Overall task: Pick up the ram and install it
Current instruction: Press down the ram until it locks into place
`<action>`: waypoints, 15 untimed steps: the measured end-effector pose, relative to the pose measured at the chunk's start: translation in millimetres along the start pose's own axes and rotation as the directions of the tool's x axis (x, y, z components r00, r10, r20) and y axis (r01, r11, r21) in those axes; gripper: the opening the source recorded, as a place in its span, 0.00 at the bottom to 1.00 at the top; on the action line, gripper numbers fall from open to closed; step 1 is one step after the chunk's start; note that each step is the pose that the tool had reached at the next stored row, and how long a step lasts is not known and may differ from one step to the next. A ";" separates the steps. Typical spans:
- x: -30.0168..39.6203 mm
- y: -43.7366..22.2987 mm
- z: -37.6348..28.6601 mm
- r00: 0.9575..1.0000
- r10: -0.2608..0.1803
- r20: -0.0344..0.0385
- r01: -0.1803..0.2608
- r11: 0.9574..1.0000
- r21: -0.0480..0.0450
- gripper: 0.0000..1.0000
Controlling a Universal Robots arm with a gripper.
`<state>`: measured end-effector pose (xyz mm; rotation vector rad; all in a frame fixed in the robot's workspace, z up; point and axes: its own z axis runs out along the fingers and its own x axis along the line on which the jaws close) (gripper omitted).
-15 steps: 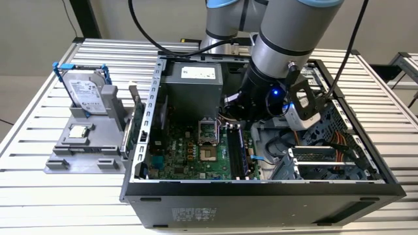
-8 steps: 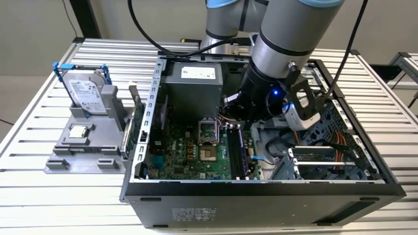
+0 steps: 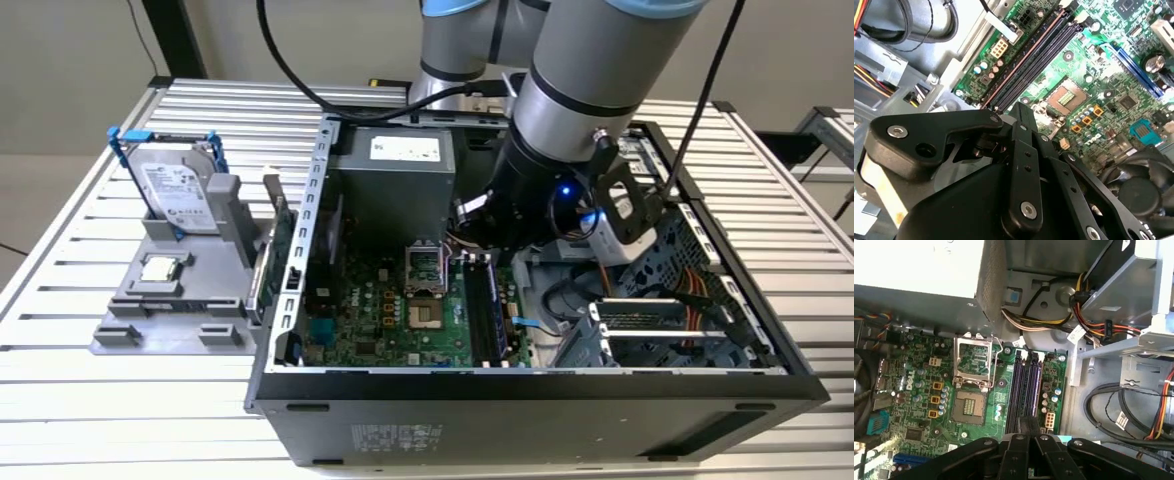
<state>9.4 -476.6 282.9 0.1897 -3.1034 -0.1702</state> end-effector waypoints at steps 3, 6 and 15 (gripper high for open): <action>0.0 -0.1 0.7 1.000 -0.023 -0.003 0.023 1.000 0.001 0.00; 0.0 -0.2 1.4 0.999 -0.043 -0.005 0.043 0.999 0.001 0.00; 0.0 -0.3 3.0 0.997 -0.076 -0.009 0.076 0.997 0.001 0.00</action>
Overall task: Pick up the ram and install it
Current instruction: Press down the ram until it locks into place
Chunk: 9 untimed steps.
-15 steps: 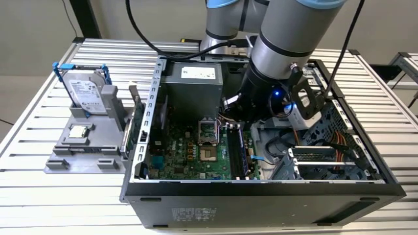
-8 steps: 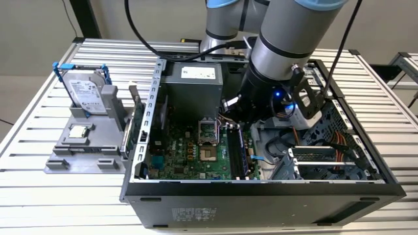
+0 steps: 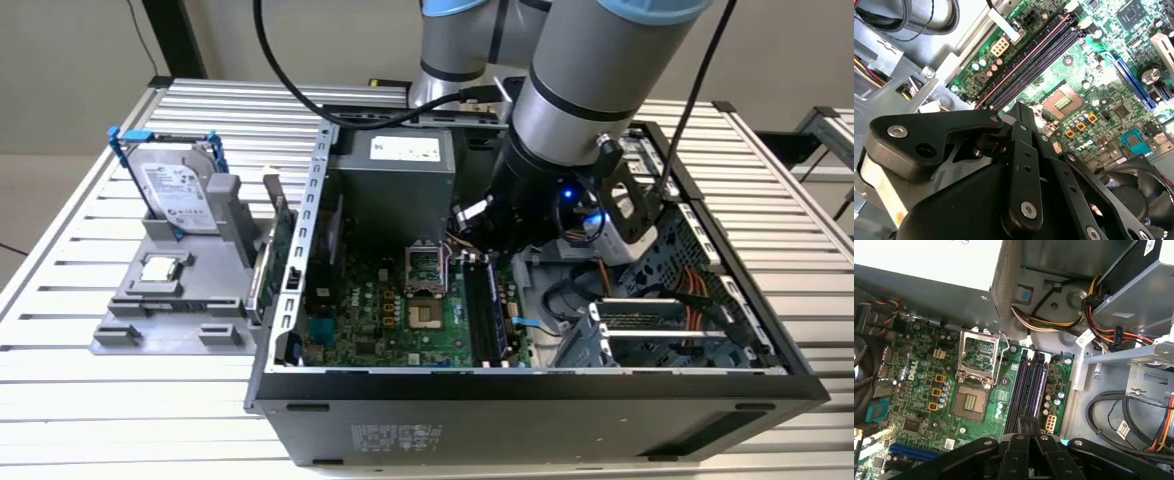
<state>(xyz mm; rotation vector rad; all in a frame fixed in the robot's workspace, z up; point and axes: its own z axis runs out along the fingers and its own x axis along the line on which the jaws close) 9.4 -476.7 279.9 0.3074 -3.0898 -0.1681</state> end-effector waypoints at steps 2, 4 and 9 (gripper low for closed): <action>0.0 0.0 0.1 1.000 -0.005 -0.001 0.005 1.000 0.000 0.00; 0.0 -0.1 1.0 1.000 -0.008 -0.001 0.008 1.000 0.000 0.00; 0.0 -0.2 2.1 1.000 -0.017 -0.002 0.017 1.000 0.000 0.00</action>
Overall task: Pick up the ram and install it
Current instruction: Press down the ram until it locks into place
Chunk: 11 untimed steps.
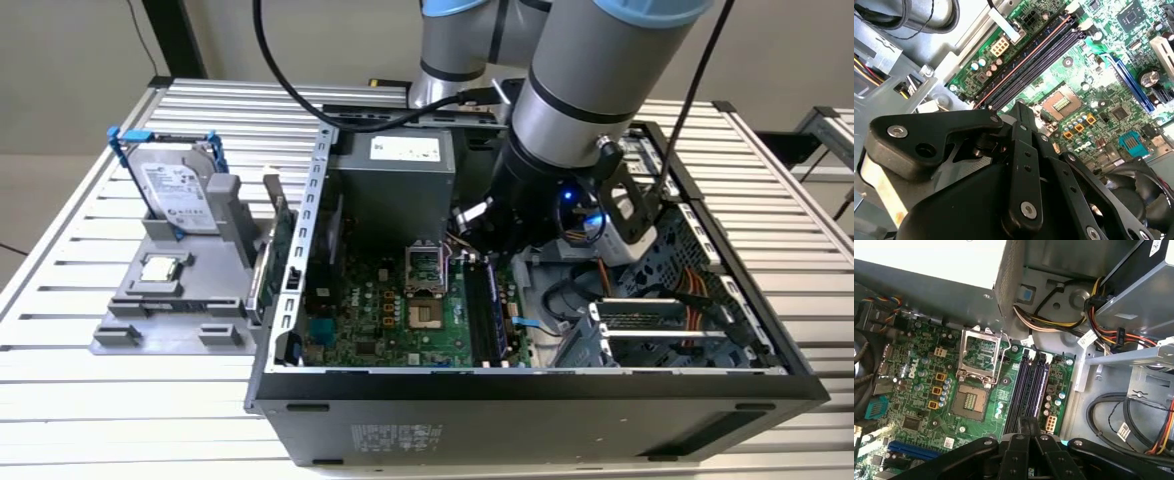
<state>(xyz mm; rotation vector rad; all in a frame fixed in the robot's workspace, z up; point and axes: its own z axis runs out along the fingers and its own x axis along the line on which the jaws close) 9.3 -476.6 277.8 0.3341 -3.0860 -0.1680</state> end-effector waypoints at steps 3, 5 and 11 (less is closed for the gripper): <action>0.0 -0.1 0.2 1.000 -0.005 -0.002 0.005 1.000 0.000 0.00; 0.0 0.0 0.2 1.000 -0.009 -0.003 0.009 1.000 0.000 0.00; 0.0 -0.1 0.9 1.000 -0.019 -0.005 0.019 1.000 0.000 0.00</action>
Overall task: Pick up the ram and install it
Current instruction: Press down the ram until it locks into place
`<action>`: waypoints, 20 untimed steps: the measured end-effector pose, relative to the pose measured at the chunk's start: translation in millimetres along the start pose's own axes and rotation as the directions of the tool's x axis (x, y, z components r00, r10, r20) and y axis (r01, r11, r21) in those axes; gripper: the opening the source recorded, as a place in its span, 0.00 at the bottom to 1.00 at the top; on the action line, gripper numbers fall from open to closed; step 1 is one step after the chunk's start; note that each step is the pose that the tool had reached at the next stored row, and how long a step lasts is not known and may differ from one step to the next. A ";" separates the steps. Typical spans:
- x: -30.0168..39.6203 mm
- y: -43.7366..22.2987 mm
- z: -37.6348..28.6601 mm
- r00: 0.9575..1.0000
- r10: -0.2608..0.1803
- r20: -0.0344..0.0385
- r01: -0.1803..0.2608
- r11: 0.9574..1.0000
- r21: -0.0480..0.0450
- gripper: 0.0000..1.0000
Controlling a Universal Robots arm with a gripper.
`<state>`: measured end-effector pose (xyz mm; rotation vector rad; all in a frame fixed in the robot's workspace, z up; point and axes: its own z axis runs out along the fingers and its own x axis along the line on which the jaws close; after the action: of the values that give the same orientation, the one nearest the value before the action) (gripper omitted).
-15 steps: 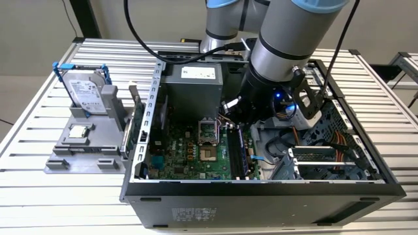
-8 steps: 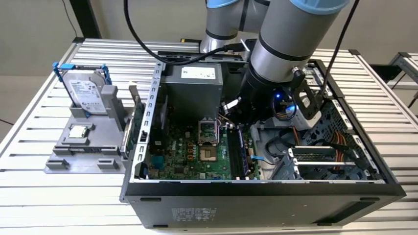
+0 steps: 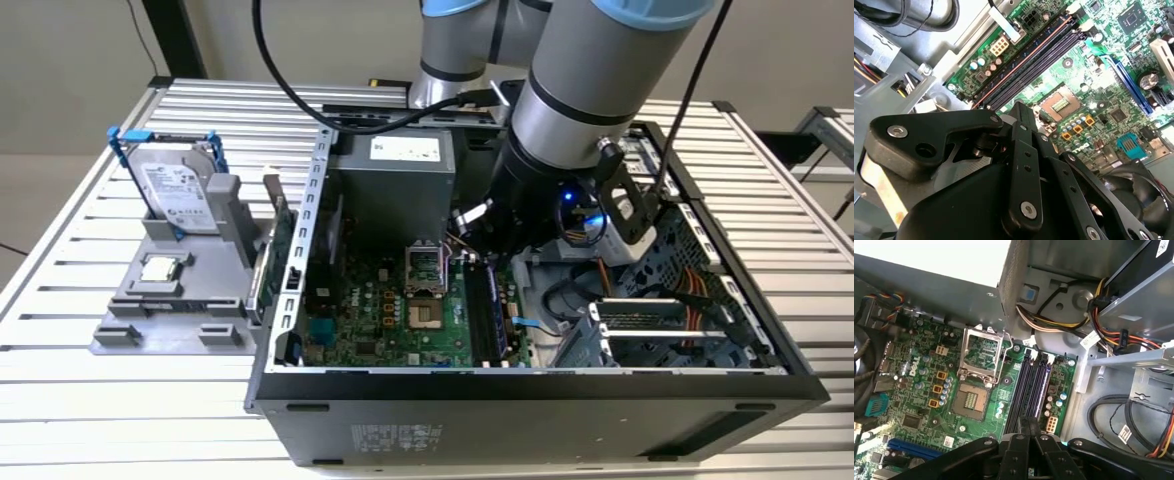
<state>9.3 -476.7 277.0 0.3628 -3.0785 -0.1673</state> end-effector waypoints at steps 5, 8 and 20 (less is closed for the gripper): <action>0.0 -0.1 0.8 1.000 -0.005 -0.001 0.005 1.000 0.000 0.00; 0.0 -0.1 0.8 1.000 -0.008 -0.001 0.008 1.000 0.000 0.00; 0.0 -0.1 0.9 0.998 -0.056 -0.007 0.056 0.998 0.001 0.00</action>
<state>9.3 -476.6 276.0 0.4488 -3.0637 -0.1657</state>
